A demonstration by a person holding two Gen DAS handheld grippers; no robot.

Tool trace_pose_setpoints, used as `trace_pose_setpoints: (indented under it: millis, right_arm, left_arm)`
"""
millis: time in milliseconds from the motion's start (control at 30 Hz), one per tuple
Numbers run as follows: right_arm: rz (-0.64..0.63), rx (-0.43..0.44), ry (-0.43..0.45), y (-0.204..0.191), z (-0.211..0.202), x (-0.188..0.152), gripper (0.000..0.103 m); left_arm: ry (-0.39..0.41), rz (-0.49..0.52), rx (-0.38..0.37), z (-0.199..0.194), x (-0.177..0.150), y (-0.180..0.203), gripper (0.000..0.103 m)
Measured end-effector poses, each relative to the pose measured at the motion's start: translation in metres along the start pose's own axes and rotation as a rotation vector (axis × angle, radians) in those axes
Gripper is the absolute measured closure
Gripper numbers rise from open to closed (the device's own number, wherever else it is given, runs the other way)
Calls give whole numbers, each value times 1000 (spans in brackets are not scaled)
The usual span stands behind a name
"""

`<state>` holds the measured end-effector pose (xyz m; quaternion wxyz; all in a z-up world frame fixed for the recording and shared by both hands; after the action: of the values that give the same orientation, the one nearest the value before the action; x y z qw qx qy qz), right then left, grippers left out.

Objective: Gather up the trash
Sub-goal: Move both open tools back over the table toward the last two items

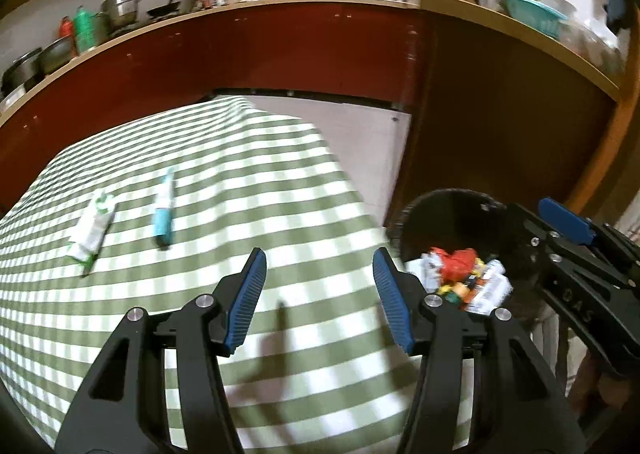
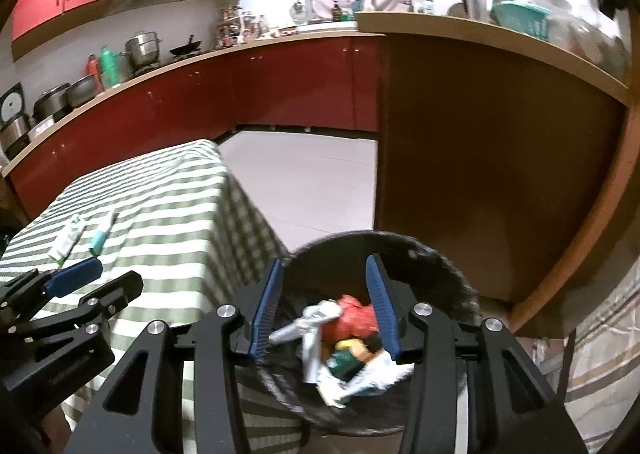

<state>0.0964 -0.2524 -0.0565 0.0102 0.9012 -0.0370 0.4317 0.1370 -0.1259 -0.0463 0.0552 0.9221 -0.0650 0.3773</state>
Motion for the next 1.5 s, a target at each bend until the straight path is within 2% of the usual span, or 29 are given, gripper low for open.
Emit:
trace_pose_setpoints:
  millis: [267,767,867,1100,1500]
  right_arm:
    - [-53,54,-1,-48,4,11,55]
    - [-124,138,-28,-125,24,27,52]
    - [-142,151,-36,-140,31,31,52]
    - [-160,189,-59,-169,47,39,52]
    - [-205,240,-107,-220,75,50,52]
  left_arm:
    - [7,-66,66,-9,0,-58,47]
    - [7,-156,169,-13,4,-140,42]
    - [2,-177,191,-11,4,-159,38]
    - [-32,-210,193,5,8,-188,32]
    - [-71,-218,190,35,23,-213,30]
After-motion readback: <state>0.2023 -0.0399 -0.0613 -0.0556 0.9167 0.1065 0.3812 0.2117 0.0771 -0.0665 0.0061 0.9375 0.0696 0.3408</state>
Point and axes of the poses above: each gripper's, at about its wrist camera, not at the fingertips, and z roughly the way its jaws point, y to its right, x to its top, the point moved 3 cm from there along z, roughly the way its jaws point, and after that the axes turned 5 degrees about -z, right-handed, at the moved point
